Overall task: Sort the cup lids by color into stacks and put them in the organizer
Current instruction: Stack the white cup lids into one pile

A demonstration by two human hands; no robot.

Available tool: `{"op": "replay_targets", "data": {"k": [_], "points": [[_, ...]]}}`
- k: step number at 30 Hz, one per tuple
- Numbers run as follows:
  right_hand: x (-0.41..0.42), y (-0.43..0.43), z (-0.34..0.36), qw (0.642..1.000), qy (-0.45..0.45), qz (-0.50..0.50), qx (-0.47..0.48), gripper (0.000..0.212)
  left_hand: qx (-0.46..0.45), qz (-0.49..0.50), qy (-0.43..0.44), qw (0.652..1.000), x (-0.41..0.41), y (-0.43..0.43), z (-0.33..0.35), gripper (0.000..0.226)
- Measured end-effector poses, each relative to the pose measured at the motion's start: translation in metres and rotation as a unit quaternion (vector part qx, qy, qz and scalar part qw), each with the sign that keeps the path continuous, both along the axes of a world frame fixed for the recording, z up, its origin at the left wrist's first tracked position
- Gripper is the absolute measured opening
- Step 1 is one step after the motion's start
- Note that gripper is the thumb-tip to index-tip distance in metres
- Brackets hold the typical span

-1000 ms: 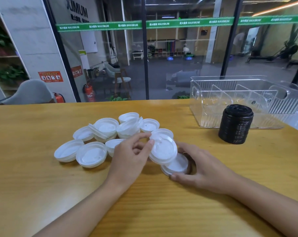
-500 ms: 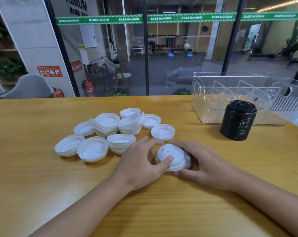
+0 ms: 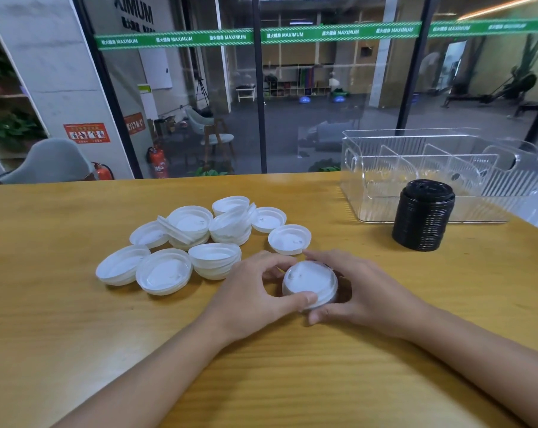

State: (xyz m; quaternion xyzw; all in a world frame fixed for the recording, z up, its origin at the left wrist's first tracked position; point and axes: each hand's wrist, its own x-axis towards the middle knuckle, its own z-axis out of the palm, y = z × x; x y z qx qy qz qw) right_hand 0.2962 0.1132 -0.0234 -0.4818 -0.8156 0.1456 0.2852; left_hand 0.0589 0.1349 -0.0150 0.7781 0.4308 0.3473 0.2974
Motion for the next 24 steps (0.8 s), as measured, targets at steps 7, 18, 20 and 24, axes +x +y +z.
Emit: {"op": "replay_targets", "data": {"k": [7,18,20,24], "points": [[-0.0001,-0.0021,0.0038,1.0,0.002,0.007,-0.007,0.088,0.015,0.018,0.001,1.0,0.0091,0.0009,0.0002,0.051],[-0.002,-0.0071,0.0067,1.0,-0.025,0.0,0.003,0.085,0.028,0.024,0.019,0.999,0.0059,-0.0001,-0.003,0.055],[-0.0012,-0.0075,0.0075,1.0,-0.027,0.002,-0.002,0.085,0.033,0.026,0.024,0.999,0.0058,-0.0006,-0.0031,0.057],[0.0014,-0.0057,0.0081,1.0,-0.027,0.003,-0.015,0.084,0.04,0.031,0.037,0.998,0.007,-0.0006,-0.0029,0.057]]}}
